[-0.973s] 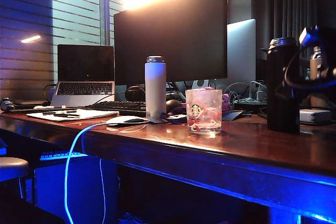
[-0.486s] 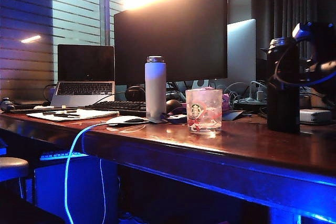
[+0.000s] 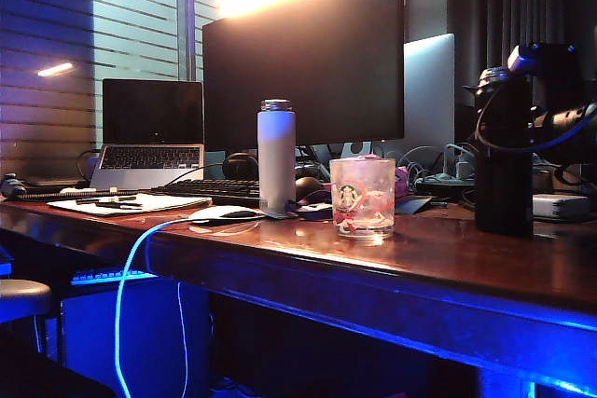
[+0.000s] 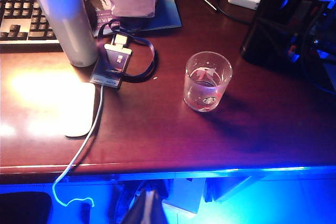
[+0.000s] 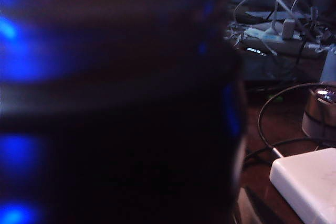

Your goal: Pick up the black thermos, pour a little water from inside into the glass cup, then place the black thermos back on the table.

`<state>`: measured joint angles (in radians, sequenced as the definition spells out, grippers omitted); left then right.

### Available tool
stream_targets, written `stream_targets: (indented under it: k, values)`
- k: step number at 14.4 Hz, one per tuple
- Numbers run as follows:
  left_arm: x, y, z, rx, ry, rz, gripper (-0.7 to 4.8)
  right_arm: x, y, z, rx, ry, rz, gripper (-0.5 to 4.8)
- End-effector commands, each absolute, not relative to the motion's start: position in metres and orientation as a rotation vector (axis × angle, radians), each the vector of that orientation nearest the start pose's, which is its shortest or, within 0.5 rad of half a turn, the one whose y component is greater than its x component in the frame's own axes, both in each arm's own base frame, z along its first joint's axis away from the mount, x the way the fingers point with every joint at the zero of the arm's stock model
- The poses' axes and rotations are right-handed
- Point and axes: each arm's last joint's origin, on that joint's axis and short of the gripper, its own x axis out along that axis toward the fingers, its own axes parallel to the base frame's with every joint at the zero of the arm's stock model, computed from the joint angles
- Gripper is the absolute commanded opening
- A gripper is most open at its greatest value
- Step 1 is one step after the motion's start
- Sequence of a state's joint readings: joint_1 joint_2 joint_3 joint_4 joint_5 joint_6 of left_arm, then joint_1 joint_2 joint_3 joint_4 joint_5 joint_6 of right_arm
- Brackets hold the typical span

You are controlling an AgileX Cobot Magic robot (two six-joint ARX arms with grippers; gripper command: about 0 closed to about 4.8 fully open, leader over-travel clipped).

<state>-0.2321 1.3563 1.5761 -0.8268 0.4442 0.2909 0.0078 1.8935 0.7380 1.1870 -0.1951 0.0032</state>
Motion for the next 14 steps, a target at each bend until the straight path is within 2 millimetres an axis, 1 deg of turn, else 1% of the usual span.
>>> stream_targets:
  k: [1,3,6,8,10,12,14]
  values:
    - [0.256,-0.074,0.422,0.204,0.497,-0.742,-0.02,0.363,0.011,0.155,0.003,-0.03,0.215,4.79]
    - [0.257,-0.074,0.422,0.204,0.497,-0.742,-0.02,0.37,0.014,0.153,0.005,-0.015,0.226,4.79]
    - [0.257,-0.074,0.422,0.204,0.497,-0.741,-0.02,0.369,0.021,0.153,0.006,-0.008,0.244,4.79]
    - [0.257,-0.074,0.422,0.204,0.497,-0.742,-0.02,0.369,0.021,0.153,0.005,-0.009,0.245,4.79]
    - [0.257,-0.074,0.422,0.204,0.497,-0.742,-0.02,0.365,0.017,0.152,0.002,-0.009,0.231,4.79]
    - [0.257,-0.074,0.422,0.204,0.497,-0.742,-0.02,0.357,0.013,0.152,-0.007,-0.004,0.219,4.79]
    - [0.256,-0.074,0.422,0.204,0.497,-0.742,-0.02,0.355,0.011,0.154,-0.011,-0.032,0.215,4.79]
